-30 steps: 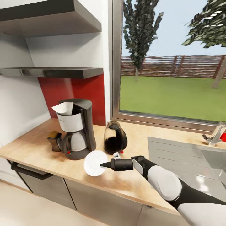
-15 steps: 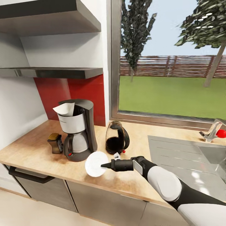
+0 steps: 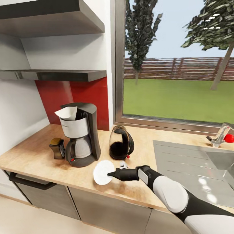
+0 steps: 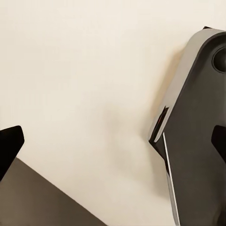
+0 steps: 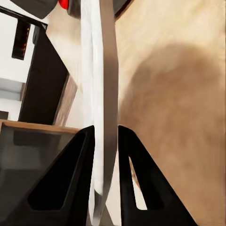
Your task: Set up a coffee station on the kitchen countertop: keep the coffee maker on the countertop, move the bottle of coffee from the kitchen shelf to the counter next to the coffee maker, place a paper coffee filter on top of the coffee maker, put the saucer next to the coffee maker with the coffee cup on the saucer, and place the electric kettle next to the coffee maker.
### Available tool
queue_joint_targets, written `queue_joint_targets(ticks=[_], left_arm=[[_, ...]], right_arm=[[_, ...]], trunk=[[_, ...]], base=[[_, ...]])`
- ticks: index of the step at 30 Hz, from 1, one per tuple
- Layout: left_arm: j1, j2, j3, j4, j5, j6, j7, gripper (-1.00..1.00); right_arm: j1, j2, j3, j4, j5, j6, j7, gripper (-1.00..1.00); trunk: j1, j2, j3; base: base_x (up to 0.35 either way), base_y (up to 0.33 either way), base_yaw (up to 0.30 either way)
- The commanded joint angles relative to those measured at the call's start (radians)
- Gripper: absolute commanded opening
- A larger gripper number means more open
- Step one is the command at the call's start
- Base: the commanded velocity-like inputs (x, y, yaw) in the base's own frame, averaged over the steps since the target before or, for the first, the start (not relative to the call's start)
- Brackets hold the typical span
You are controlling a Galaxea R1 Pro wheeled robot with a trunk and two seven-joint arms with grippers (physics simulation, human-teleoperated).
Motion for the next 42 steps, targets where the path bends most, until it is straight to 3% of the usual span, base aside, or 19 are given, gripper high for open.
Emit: queue_joint_targets(ticks=[1, 7, 39, 40, 42], left_arm=[[0.0, 0.0, -0.002, -0.002, 0.01, -0.002, 0.0, 1.0], [0.0, 0.0, -0.002, -0.001, 0.009, -0.002, 0.0, 1.0], [0.0, 0.0, -0.002, -0.001, 0.009, -0.003, 0.0, 1.0], [0.0, 0.0, -0.002, -0.001, 0.009, -0.004, 0.0, 1.0], [0.0, 0.0, -0.002, -0.001, 0.009, -0.004, 0.0, 1.0]], right_arm=[[0.006, 0.001, -0.012, -0.003, 0.006, 0.009, -0.016, -1.0], [0.028, 0.001, -0.014, -0.003, 0.006, 0.009, -0.03, -1.0], [0.034, 0.001, -0.014, -0.003, 0.005, 0.009, -0.03, -1.0], [0.034, 0.001, -0.014, -0.003, 0.005, 0.009, -0.03, 1.0], [0.034, 0.001, -0.015, -0.003, 0.005, 0.009, -0.03, 1.0]], trunk=[[0.001, -0.002, -0.002], [0.001, -0.002, -0.002], [0.001, -0.002, -0.002], [0.001, -0.002, -0.002], [0.001, -0.002, -0.002]], base=[[0.0, 0.0, 0.0], [0.175, 0.08, 0.0], [0.034, 0.018, 0.0], [0.0, 0.0, 0.0], [0.0, 0.0, 0.0]])
